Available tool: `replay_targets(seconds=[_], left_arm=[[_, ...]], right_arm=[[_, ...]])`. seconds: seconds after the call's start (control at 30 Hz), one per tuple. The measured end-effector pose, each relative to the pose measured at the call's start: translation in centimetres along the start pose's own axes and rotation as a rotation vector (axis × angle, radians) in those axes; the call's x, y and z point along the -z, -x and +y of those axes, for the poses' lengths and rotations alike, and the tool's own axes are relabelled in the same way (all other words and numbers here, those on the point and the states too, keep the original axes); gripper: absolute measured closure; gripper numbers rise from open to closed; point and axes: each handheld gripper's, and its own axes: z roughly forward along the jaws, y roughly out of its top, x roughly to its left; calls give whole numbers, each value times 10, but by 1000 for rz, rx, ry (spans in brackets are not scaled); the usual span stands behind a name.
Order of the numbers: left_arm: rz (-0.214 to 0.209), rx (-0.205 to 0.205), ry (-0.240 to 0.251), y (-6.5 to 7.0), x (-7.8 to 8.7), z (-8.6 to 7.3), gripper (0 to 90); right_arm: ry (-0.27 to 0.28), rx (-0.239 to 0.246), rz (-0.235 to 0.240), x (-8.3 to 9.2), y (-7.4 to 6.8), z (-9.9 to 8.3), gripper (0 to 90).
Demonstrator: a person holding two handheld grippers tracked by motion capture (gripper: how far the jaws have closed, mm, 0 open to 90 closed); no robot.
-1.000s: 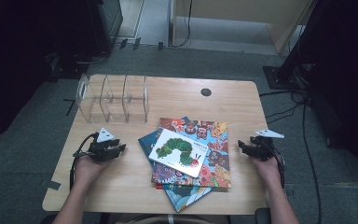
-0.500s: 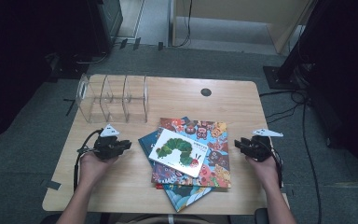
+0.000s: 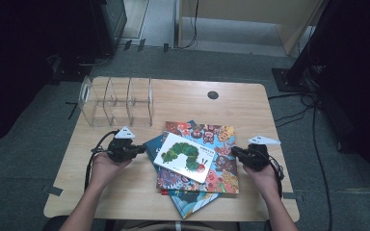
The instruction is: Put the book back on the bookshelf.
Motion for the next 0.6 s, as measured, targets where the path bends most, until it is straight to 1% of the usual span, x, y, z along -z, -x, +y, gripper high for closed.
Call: replay_targets(seconds=[0.07,0.13,0.17,0.27,0.4,0.43,0.47,0.5,0.53,0.6], left_arm=[[-26,-7,-4,1,-4,3,900],[-34,-24,-7,3,-8,5,900],[-42,-23,-10,4,-10,6,900],[-57,-13,-7,4,-14,7,900],[-57,-30,-9,5,-16,9,900],[-65,-33,-17,6,-18,9,900],[-65,-35,-21,6,-18,9,900],[-80,-26,-20,5,-19,9,900],[-85,-24,-20,5,-20,9,900],[-94,-24,-18,4,-21,9,900]], right_arm=[[-1,14,6,1,-5,-1,870],[1,32,9,1,-10,-2,890],[1,38,13,1,-13,-3,890],[-3,76,16,0,-19,-5,900],[-13,93,35,-2,-25,-7,900],[-14,105,37,-2,-27,-8,900],[-9,106,45,-2,-30,-8,900],[-7,91,53,-3,-32,-8,900],[-6,86,65,-5,-33,-9,900],[-18,90,84,-8,-40,-10,900]])
